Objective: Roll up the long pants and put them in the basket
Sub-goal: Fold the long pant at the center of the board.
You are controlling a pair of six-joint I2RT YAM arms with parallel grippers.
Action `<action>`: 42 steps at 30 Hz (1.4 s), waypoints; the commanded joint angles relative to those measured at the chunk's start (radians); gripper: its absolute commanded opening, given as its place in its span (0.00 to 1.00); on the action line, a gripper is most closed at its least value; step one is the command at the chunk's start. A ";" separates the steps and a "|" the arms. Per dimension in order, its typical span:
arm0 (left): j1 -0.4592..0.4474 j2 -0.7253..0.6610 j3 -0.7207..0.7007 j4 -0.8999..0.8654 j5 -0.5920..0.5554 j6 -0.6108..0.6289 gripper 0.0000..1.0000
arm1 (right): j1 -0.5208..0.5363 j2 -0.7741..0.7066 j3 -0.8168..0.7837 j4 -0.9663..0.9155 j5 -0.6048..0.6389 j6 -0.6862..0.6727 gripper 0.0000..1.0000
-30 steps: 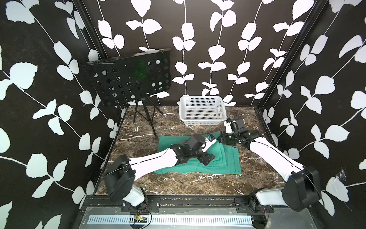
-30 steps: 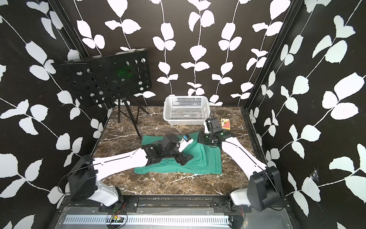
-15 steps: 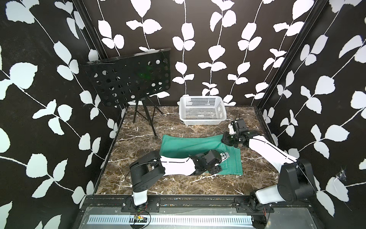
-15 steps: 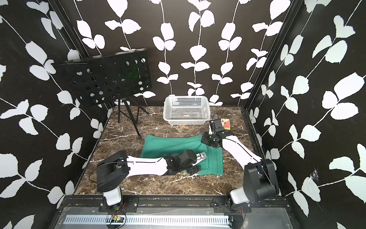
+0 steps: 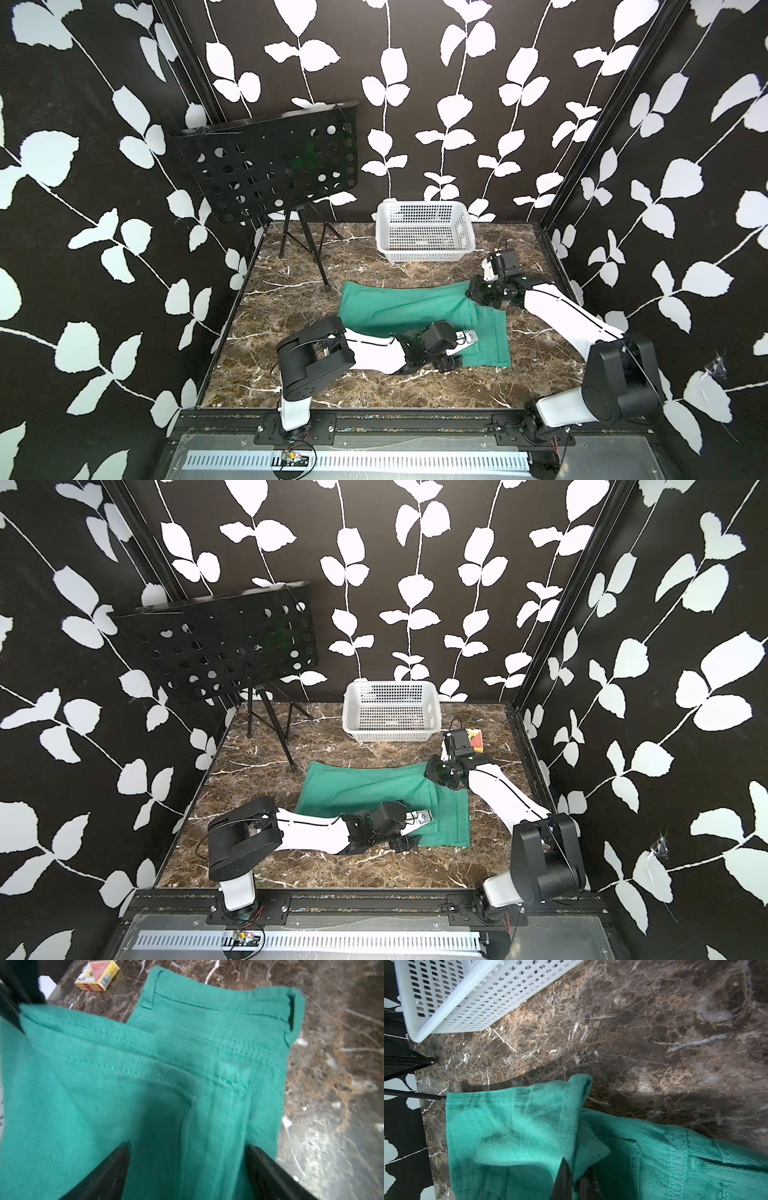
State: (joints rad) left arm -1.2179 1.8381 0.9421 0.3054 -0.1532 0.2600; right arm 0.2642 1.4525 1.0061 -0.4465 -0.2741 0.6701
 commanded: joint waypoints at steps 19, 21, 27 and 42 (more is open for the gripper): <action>0.001 0.040 0.035 0.086 -0.101 0.046 0.29 | -0.013 -0.018 -0.031 0.033 -0.009 0.011 0.00; 0.001 0.026 0.032 0.092 -0.091 0.055 0.13 | -0.013 -0.022 -0.028 0.031 -0.010 0.012 0.00; 0.011 0.016 0.029 0.096 -0.063 0.058 0.00 | -0.013 -0.030 0.005 -0.001 -0.011 0.006 0.00; 0.023 -0.306 -0.022 0.050 0.112 -0.076 0.00 | -0.015 -0.134 0.179 -0.254 0.066 -0.051 0.00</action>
State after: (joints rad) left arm -1.1992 1.5608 0.9035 0.3859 -0.1326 0.2424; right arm 0.2588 1.3674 1.1191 -0.6075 -0.2649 0.6479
